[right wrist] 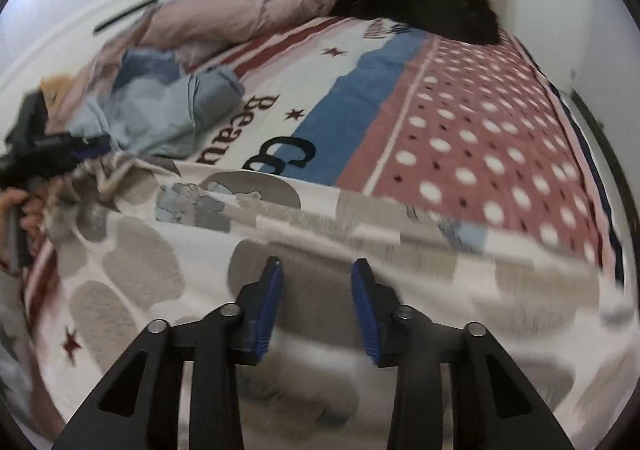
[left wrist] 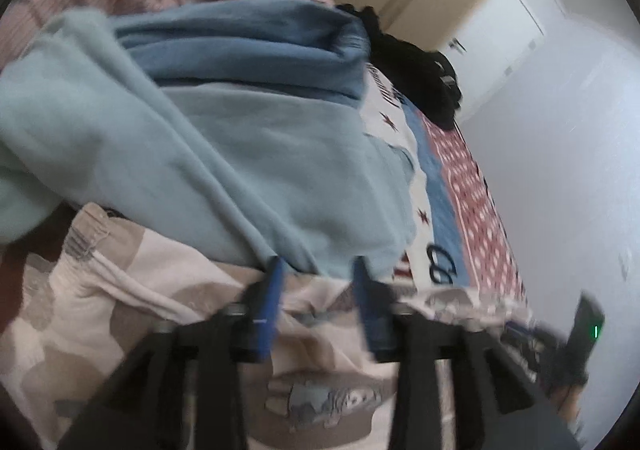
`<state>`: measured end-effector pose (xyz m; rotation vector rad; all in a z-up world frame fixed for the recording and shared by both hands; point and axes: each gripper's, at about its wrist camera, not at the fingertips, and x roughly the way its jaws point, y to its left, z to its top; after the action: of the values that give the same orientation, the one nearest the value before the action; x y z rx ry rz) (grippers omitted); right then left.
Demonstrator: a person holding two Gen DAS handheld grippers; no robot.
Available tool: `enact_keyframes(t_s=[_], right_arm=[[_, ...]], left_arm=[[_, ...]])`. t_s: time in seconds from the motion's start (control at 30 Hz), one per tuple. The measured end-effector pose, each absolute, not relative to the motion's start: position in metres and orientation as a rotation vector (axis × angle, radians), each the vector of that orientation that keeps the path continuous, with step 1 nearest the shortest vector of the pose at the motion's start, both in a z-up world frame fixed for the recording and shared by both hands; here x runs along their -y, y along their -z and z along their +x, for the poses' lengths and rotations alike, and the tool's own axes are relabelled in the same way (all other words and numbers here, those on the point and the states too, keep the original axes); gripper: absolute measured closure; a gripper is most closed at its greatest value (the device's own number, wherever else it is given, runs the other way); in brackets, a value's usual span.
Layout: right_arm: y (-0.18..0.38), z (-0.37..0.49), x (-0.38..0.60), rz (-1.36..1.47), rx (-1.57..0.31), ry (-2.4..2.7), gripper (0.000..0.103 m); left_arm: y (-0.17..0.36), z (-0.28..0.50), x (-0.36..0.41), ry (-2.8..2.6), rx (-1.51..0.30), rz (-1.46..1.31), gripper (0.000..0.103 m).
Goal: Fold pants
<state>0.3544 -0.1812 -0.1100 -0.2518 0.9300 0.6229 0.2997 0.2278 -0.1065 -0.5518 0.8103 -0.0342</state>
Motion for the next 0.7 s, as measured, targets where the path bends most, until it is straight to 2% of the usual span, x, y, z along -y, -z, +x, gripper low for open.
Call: enact_keyframes(t_s=[0.07,0.43,0.47,0.5,0.53,0.57,0.7], right_arm=[[0.114,0.361,0.169,-0.352,-0.921,-0.646,0.046],[0.136,0.372,0.117,-0.474,-0.963,-0.811,0.043],[0.138,0.371,0.114,-0.486,-0.97,-0.814,0.05],[0.138,0.369,0.113,-0.487,-0.972,-0.823,0.067],[0.137,0.365,0.111,-0.488,-0.973,-0.841,0.079],[0.136,0.361,0.109,-0.503,-0.965,-0.837,0.099],[0.131,0.35,0.105,-0.541,-0.899,-0.775,0.102]], left_arm=[[0.099,0.294,-0.217,0.037,-0.812,-0.485,0.052],[0.09,0.259,-0.199,0.022,-0.848,-0.317,0.033],[0.09,0.256,-0.2,0.019,-0.849,-0.317,0.033],[0.09,0.254,-0.199,0.017,-0.848,-0.319,0.033],[0.09,0.249,-0.201,0.017,-0.843,-0.326,0.033],[0.089,0.242,-0.203,0.015,-0.838,-0.333,0.032],[0.09,0.216,-0.214,-0.034,-0.814,-0.35,0.03]])
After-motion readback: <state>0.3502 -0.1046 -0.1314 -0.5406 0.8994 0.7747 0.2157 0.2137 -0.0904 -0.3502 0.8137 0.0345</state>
